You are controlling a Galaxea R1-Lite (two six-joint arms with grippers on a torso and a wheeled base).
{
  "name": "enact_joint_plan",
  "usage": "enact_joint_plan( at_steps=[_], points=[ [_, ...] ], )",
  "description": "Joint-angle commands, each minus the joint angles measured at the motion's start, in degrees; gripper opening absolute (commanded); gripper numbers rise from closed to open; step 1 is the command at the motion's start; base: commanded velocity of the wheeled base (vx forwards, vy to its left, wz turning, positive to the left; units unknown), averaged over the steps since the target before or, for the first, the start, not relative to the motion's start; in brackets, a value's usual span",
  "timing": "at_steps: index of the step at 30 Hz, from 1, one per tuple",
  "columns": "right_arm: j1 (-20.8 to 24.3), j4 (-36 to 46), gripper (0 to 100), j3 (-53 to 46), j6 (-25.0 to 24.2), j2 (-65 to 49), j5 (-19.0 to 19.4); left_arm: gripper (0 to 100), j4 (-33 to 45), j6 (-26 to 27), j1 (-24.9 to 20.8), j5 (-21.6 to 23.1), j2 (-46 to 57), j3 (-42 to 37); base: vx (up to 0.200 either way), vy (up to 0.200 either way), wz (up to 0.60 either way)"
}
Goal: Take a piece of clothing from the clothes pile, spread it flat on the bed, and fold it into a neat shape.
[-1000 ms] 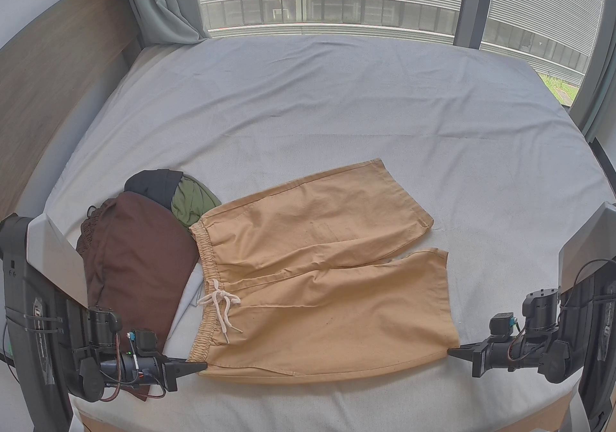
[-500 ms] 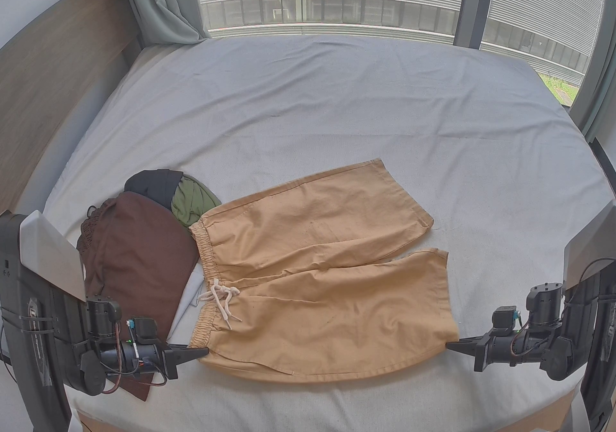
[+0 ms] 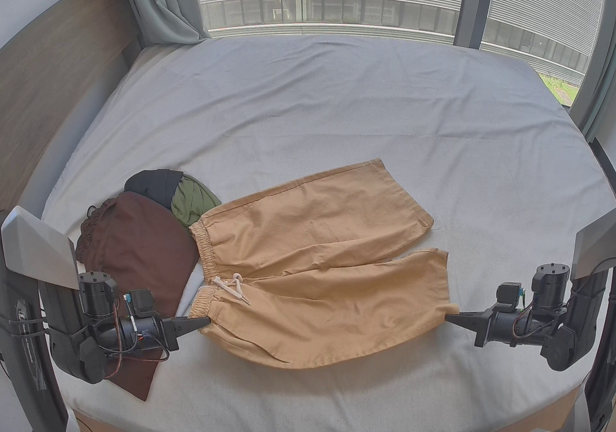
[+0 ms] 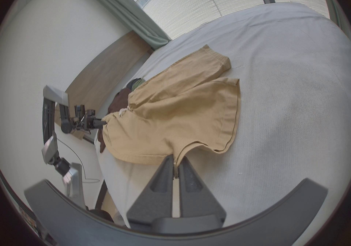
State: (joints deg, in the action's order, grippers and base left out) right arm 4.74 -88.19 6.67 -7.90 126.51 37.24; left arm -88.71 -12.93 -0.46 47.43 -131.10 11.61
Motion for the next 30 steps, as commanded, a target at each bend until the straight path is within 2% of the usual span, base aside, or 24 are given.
enact_joint_plan(
  at_steps=[1, 8, 10, 20, 26, 30],
  points=[
    [0.6, -0.1, 0, 1.7, -3.4, -3.9, -0.2, 0, -0.1, -1.8, -0.9, -0.1, 3.2, 1.0, 0.000, 0.000, 0.00],
    [0.8, 0.0, 0, 1.9, -4.6, -5.6, -0.2, 0, -0.1, -2.6, -0.7, -1.1, 3.1, 2.9, 0.000, 0.000, 0.00],
    [0.8, -0.1, 0, 1.9, -4.6, -5.8, -0.2, 0, -0.1, -4.4, -0.9, -2.3, 3.5, 3.7, 0.000, 0.000, 0.00],
    [0.7, 0.1, 0, 1.7, -4.7, -7.6, -0.2, 0, -0.1, -6.1, -0.9, -2.5, 4.3, 4.7, 0.000, 0.000, 0.00],
    [0.8, 0.4, 0, 0.6, -4.8, -9.2, -0.2, 0, -0.1, -9.6, -1.6, -5.1, 4.4, 6.7, 0.000, 0.000, 0.00],
    [1.1, 0.4, 0, -0.9, -4.7, -10.2, 0.0, 0, -0.1, -10.5, -1.5, -5.2, 4.4, 7.6, 0.000, 0.000, 0.00]
  ],
)
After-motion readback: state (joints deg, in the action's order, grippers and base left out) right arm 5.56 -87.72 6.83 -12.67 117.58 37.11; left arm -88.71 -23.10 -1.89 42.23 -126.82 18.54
